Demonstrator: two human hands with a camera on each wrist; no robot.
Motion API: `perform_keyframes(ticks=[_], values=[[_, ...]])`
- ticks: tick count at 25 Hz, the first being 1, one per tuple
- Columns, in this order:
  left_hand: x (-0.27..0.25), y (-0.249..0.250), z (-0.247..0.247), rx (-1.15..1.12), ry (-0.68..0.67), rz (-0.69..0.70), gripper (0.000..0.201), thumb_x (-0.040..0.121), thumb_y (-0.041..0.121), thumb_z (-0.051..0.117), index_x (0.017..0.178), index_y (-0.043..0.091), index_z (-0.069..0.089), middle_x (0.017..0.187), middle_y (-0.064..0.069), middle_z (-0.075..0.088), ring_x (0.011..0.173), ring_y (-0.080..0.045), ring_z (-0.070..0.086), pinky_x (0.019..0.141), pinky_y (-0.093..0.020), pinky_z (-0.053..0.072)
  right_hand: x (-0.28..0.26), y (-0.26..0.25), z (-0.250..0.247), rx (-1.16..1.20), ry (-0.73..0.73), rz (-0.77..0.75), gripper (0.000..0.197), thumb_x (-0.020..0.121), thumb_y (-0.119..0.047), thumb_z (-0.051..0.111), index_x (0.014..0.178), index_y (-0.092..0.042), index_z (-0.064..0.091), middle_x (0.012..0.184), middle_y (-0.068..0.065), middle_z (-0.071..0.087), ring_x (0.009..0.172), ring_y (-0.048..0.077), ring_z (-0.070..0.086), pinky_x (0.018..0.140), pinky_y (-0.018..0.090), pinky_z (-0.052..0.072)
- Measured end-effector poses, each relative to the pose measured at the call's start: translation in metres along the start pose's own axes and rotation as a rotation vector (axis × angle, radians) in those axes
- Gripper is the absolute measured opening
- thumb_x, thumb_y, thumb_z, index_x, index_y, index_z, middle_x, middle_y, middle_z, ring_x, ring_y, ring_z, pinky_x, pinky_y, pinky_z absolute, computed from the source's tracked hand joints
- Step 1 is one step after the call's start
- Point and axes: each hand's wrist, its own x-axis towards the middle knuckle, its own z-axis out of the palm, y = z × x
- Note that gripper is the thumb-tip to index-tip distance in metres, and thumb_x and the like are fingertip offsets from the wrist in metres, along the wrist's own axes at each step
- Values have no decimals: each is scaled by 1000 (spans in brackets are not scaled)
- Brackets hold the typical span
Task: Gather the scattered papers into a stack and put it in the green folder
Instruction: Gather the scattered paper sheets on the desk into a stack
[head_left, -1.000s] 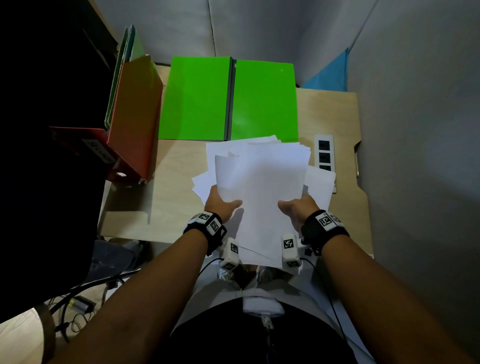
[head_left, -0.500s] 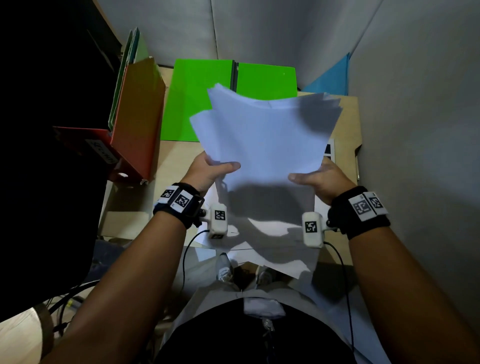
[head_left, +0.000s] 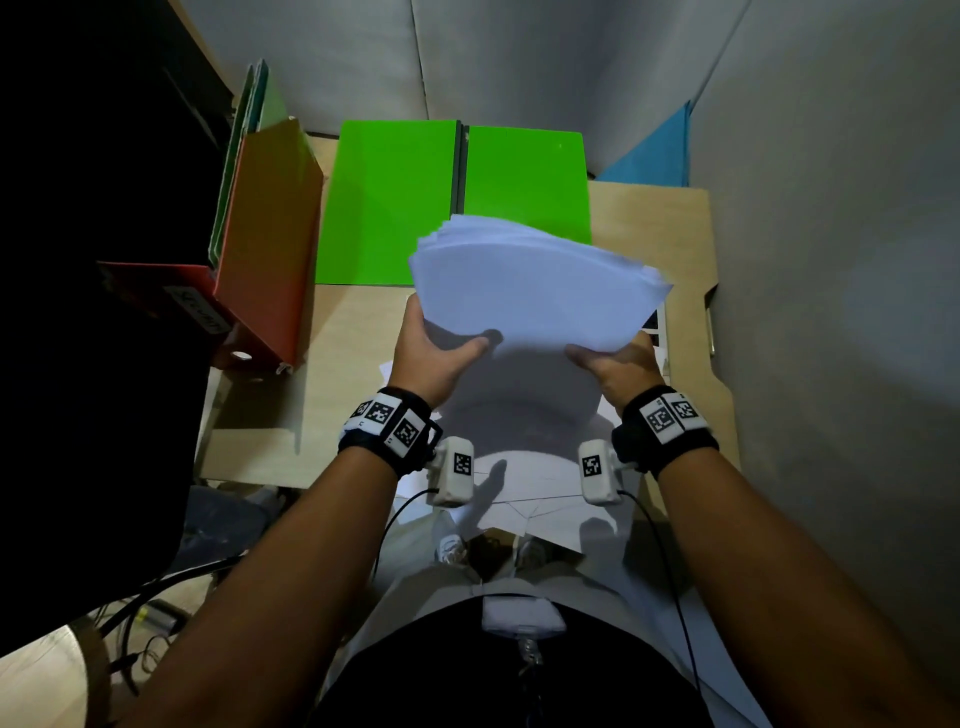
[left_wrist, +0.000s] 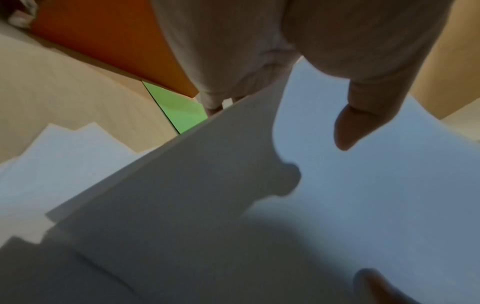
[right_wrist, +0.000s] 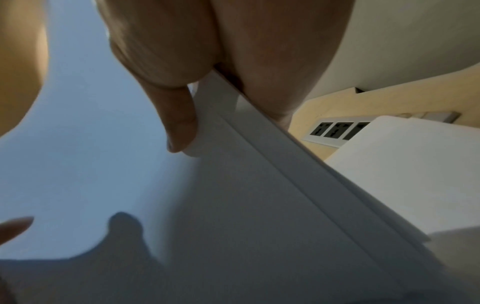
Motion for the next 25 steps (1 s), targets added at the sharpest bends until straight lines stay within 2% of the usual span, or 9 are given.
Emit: perform_keyframes(ticks=[3, 7, 10, 12, 14, 18, 20, 22, 25], values=[[-1, 7, 4, -83, 25, 38, 61, 67, 12, 78, 123, 15, 54, 119, -6, 66, 108, -15, 64, 97, -36, 53, 1, -1, -2, 14, 25, -12, 53, 64, -17, 86, 112, -17, 62, 104, 0, 72, 95, 19, 70, 89, 39, 56], [-4, 8, 2, -198, 0, 15, 61, 72, 28, 77, 124, 3, 56, 116, -11, 69, 106, -20, 67, 92, -37, 55, -2, -5, -4, -66, -4, -57, 41, 69, -3, 82, 92, -29, 60, 96, -11, 67, 93, 16, 66, 91, 38, 53], [-2, 15, 4, -233, 41, 26, 56, 70, 46, 68, 109, 8, 61, 92, 7, 71, 80, 3, 66, 73, -16, 50, -3, -2, -3, -115, -4, -78, 40, 68, -2, 82, 87, -31, 62, 94, -9, 69, 94, 18, 66, 92, 42, 54], [3, 29, 7, -237, 132, 51, 32, 76, 45, 68, 85, 16, 59, 62, 20, 63, 57, 9, 54, 58, -9, 42, -2, 3, -1, -97, 11, -81, 40, 68, -3, 83, 88, -31, 63, 95, -6, 69, 94, 17, 67, 91, 42, 55], [7, 48, 14, -209, 257, 62, 33, 85, 35, 72, 67, 21, 48, 45, 18, 50, 45, 4, 42, 50, -13, 35, -4, 4, -2, -51, -2, -86, 41, 68, 0, 83, 90, -30, 64, 96, -6, 69, 91, 16, 66, 92, 42, 54], [18, 57, 23, -212, 361, 18, 47, 77, 39, 78, 58, 23, 39, 54, 5, 42, 53, -14, 37, 56, -26, 34, -5, 12, -3, 42, -76, -77, 40, 69, 4, 81, 94, -25, 70, 101, 4, 71, 97, 23, 65, 96, 50, 51], [21, 57, 22, -212, 315, 57, 39, 72, 51, 73, 64, 23, 47, 58, 6, 46, 55, -12, 40, 59, -26, 36, -4, 13, -1, -18, -44, -61, 33, 72, -3, 80, 95, -24, 69, 101, 5, 71, 97, 23, 65, 94, 49, 52], [25, 58, 20, -171, 215, 111, 46, 70, 61, 66, 91, 21, 57, 72, 5, 55, 66, -10, 50, 63, -19, 41, 1, 6, -1, -113, 44, -23, 30, 75, -12, 79, 101, -19, 66, 101, 5, 70, 94, 22, 67, 89, 40, 55], [41, 39, 5, -23, 122, -3, 65, 86, 51, 65, 135, 15, 43, 122, -9, 59, 114, -17, 56, 91, -22, 44, 11, -6, -16, -111, 219, -28, 23, 79, -8, 72, 102, -7, 67, 92, 4, 68, 73, 5, 67, 73, 19, 56]])
